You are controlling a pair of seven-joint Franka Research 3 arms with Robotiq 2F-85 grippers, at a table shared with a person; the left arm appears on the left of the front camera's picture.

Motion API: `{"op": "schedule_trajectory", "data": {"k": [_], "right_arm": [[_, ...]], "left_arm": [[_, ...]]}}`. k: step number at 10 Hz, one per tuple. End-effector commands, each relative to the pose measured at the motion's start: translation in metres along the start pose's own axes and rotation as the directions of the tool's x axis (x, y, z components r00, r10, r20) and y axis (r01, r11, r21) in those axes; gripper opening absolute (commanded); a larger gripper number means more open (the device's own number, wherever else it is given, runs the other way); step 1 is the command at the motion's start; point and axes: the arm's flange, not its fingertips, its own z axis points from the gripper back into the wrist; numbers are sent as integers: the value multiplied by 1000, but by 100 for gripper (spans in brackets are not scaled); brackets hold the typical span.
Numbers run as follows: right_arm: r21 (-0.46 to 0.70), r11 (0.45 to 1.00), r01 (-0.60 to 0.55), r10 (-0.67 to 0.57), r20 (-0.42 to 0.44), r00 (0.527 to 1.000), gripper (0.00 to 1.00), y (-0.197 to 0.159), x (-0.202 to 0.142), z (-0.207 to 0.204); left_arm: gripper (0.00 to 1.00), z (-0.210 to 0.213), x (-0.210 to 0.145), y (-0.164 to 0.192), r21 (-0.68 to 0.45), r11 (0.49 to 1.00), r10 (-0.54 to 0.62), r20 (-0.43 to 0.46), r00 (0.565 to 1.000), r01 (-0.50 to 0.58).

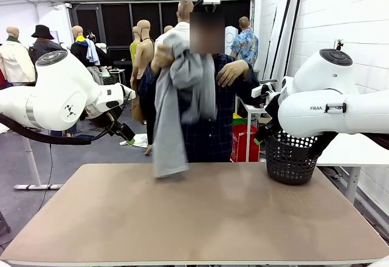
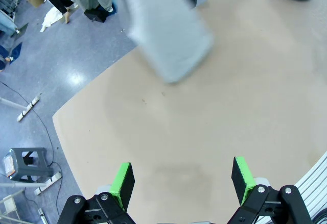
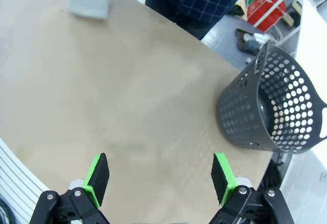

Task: Fold the training pants.
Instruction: Grab both ends of the Training pants handed by a person.

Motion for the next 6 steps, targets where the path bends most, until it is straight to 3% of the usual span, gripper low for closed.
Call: {"op": "schedule_trajectory", "data": {"k": [1,6], "right_arm": [[1,1000,1,-1,1,1000,100,0,0,0],[1,1000,1,-1,1,1000,100,0,0,0]], "left_arm": [[100,0,0,0,-2,1000,-1,1,1000,1],[100,0,0,0,-2,1000,-1,1,1000,1]]}}
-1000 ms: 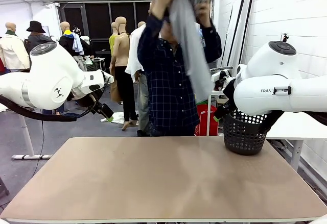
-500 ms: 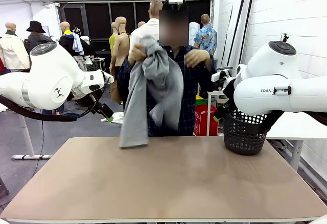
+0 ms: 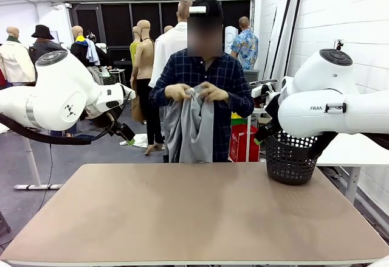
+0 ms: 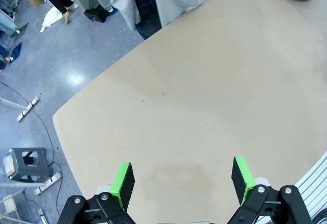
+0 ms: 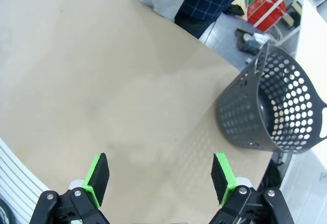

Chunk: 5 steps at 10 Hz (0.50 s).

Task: Fold the training pants.
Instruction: Grab both ends of the Training pants handed by a person.

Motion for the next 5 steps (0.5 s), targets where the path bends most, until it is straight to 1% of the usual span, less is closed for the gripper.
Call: {"op": "schedule_trajectory", "data": {"k": [1,5], "right_arm": [[1,1000,1,-1,1,1000,100,0,0,0],[1,1000,1,-1,1,1000,100,0,0,0]], "left_arm": [[100,0,0,0,-2,1000,-1,1,1000,1],[100,0,0,0,-2,1000,-1,1,1000,1]]}}
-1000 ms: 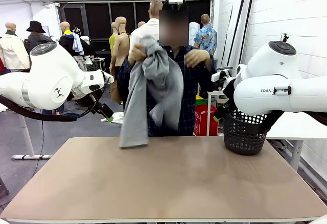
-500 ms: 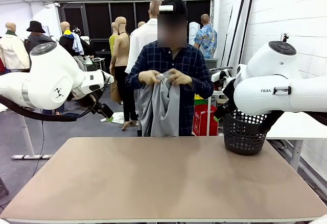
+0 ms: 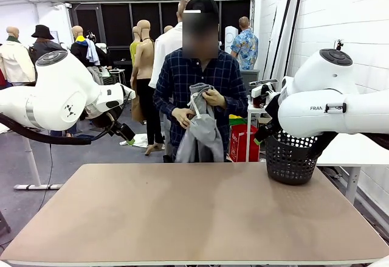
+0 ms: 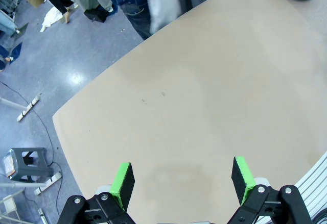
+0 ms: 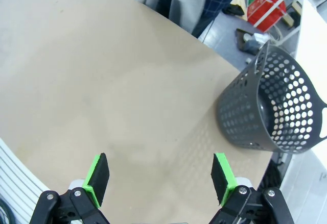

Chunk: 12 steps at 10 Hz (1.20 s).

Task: Fold the training pants.
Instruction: Grab both ends of the Training pants handed by a person.

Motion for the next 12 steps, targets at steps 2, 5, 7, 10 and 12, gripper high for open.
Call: {"op": "schedule_trajectory", "data": {"k": [2,5,7,10,12], "right_arm": [[1,1000,1,-1,1,1000,100,0,0,0],[1,1000,1,-1,1,1000,100,0,0,0],[1,1000,1,-1,1,1000,100,0,0,0],[1,1000,1,-1,1,1000,100,0,0,0],[1,1000,1,-1,1,1000,100,0,0,0]], "left_arm": [[100,0,0,0,-2,1000,-1,1,1000,1],[100,0,0,0,-2,1000,-1,1,1000,1],[100,0,0,0,-2,1000,-1,1,1000,1],[100,0,0,0,-2,1000,-1,1,1000,1],[100,0,0,0,-2,1000,-1,1,1000,1]]}}
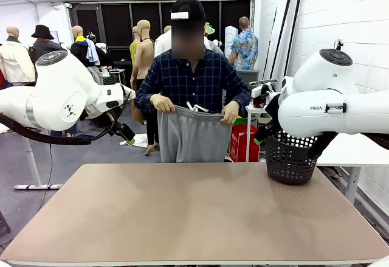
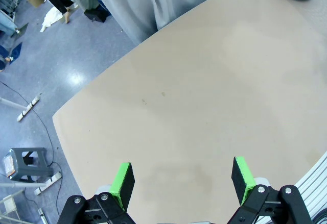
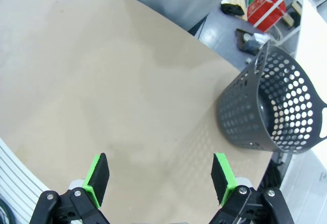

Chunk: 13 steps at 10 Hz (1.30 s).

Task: Fold the training pants.
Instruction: Grab both ends of the Training pants handed by a person.

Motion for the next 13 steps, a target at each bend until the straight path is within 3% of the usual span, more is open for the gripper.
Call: {"op": "schedule_trajectory", "data": {"k": [1,13], "right_arm": [[1,1000,1,-1,1,1000,100,0,0,0],[1,1000,1,-1,1,1000,100,0,0,0]], "left_arm": [[100,0,0,0,-2,1000,-1,1,1000,1],[100,0,0,0,-2,1000,-1,1,1000,1]]}}
